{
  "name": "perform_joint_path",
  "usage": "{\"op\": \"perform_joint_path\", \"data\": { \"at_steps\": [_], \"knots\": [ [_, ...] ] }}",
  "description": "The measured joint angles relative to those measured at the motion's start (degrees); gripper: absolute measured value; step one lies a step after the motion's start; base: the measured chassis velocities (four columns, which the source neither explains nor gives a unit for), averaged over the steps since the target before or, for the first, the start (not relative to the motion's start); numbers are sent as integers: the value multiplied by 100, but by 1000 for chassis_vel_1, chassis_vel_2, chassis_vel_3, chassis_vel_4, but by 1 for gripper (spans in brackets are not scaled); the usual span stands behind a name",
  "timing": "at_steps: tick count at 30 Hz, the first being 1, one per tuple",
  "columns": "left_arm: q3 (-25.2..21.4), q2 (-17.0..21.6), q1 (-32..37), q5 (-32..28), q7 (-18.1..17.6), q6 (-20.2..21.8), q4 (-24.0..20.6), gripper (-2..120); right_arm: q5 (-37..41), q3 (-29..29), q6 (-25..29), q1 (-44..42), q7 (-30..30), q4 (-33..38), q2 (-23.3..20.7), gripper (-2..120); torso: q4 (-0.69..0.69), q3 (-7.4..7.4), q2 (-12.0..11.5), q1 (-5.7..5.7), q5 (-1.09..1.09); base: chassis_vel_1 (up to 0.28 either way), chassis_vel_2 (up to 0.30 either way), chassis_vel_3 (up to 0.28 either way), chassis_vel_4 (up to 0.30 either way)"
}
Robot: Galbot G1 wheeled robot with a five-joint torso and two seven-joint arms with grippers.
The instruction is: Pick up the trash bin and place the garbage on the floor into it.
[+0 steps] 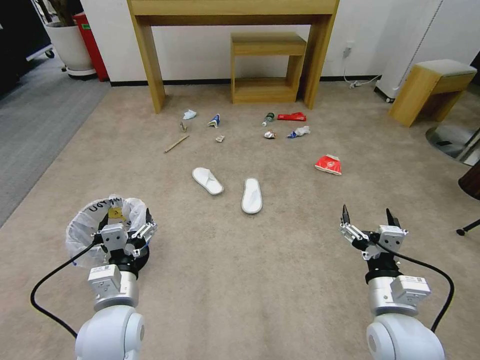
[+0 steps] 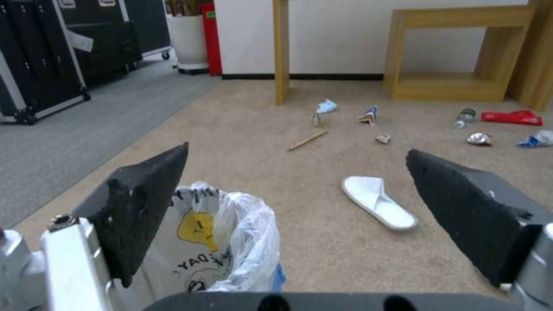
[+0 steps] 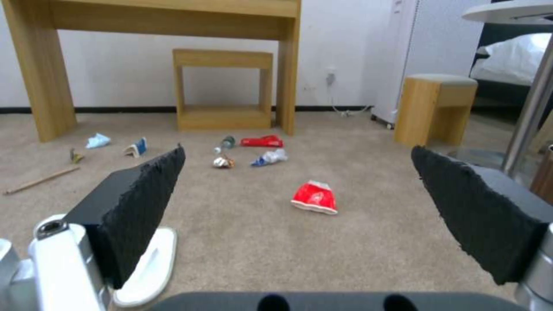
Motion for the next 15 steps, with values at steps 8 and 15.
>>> {"op": "perform_joint_path", "data": {
  "at_steps": [8,15],
  "knots": [
    [9,-11,1,35,3,-17,24,100,145,-38,-59,8,-24,87,42,100,0,0,0,0,0,0,0,0,0],
    [6,-15,18,67,5,-69,33,100,206,-39,13,-16,67,123,29,100,0,0,0,0,0,0,0,0,0]
  ]
}}
